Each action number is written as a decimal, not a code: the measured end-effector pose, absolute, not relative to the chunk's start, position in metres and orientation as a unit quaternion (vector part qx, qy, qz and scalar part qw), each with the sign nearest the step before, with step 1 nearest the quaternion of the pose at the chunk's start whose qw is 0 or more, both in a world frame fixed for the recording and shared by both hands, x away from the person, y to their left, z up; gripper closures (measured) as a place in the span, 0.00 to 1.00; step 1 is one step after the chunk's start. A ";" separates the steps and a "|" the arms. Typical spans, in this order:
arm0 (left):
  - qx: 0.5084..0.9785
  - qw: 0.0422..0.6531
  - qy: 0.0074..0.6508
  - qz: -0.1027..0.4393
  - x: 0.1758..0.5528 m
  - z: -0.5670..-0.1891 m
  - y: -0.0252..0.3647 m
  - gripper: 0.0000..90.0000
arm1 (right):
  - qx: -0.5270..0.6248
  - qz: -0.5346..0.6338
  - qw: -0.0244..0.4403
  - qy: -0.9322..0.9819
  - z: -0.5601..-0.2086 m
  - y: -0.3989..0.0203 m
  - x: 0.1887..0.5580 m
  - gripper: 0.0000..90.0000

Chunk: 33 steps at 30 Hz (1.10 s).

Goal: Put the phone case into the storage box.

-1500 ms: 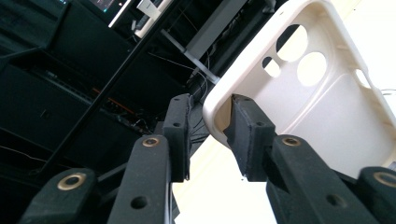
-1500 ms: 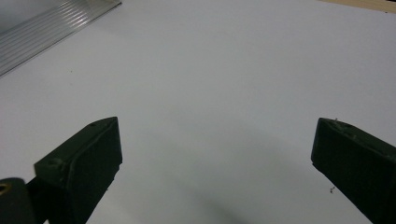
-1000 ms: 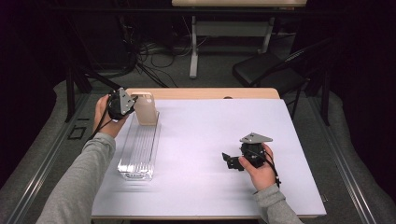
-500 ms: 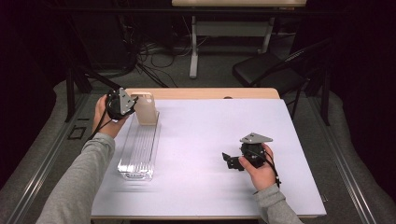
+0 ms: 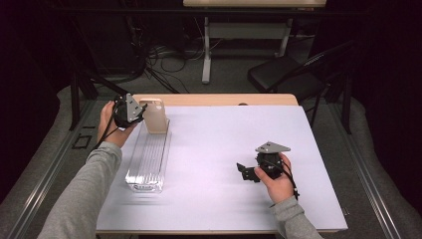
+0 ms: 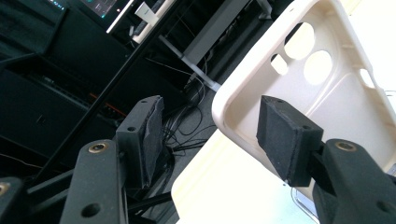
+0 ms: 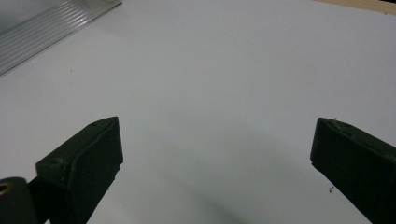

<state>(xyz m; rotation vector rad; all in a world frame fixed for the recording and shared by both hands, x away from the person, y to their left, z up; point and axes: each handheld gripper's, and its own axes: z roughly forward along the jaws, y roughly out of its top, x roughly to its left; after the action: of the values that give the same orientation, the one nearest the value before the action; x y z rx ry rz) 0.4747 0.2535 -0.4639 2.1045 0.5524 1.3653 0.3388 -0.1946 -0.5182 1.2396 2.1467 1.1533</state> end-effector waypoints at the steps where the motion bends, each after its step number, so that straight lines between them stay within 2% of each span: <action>1: 0.785 0.282 0.203 0.514 0.475 -0.464 0.253 0.45 | 0.444 0.413 0.202 0.769 -0.518 -0.195 0.339 0.02; 6: 0.784 0.283 0.202 0.514 0.473 -0.462 0.254 0.45 | 0.444 0.414 0.202 0.769 -0.518 -0.195 0.339 0.02; 14: 0.793 0.299 0.228 0.479 0.468 -0.458 0.257 0.45 | 0.445 0.416 0.202 0.767 -0.517 -0.196 0.338 0.02; 33: 0.810 0.335 0.300 0.376 0.456 -0.447 0.262 0.31 | 0.445 0.415 0.212 0.764 -0.513 -0.198 0.336 0.03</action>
<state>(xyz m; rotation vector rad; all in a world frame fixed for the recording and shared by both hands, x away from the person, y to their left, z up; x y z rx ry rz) 0.4560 0.2618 -0.4470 2.1144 0.7819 0.9812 0.3360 -0.1984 -0.5135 1.2364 2.1226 1.1527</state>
